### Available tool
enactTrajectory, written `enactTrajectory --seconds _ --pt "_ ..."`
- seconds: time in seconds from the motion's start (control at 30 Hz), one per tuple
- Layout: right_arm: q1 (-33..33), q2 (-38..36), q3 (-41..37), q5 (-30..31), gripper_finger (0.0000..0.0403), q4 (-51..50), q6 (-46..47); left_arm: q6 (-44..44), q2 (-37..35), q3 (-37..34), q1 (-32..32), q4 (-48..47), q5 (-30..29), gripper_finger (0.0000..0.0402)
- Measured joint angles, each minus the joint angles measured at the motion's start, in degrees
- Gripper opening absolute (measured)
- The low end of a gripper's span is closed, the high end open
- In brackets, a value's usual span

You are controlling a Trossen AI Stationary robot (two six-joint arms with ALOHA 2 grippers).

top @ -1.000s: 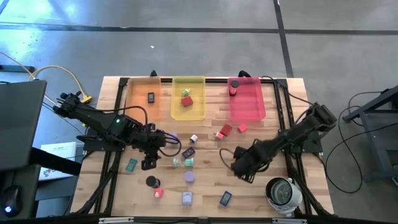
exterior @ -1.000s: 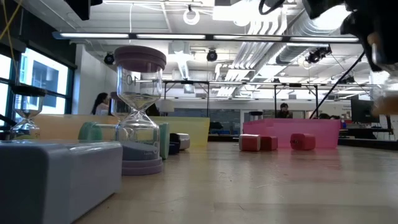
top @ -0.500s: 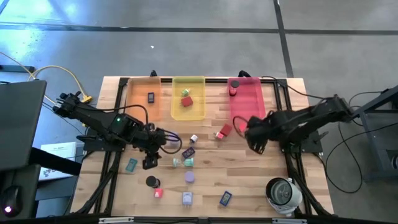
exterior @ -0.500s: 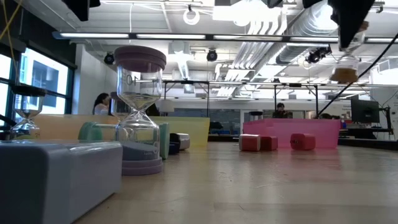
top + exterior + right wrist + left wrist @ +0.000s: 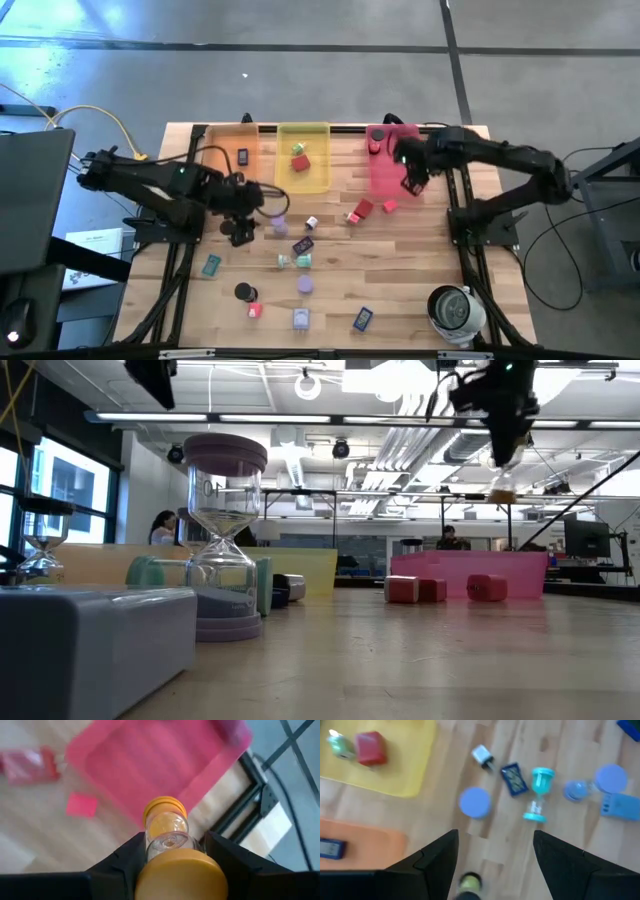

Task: Pick & Place Office items
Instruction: Put the orange sand timer into the pink bin

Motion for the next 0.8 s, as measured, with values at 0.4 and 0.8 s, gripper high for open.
enactTrajectory --seconds 0.4,0.8 --pt "-22.6 4.2 0.0 -10.3 0.0177 19.7 -15.5 9.4 0.1 0.0 8.6 1.0 0.5 0.025" --pt "-29.0 19.2 0.0 -12.8 0.0177 28.5 -15.3 12.7 0.1 0.0 12.0 -0.6 0.6 0.025"
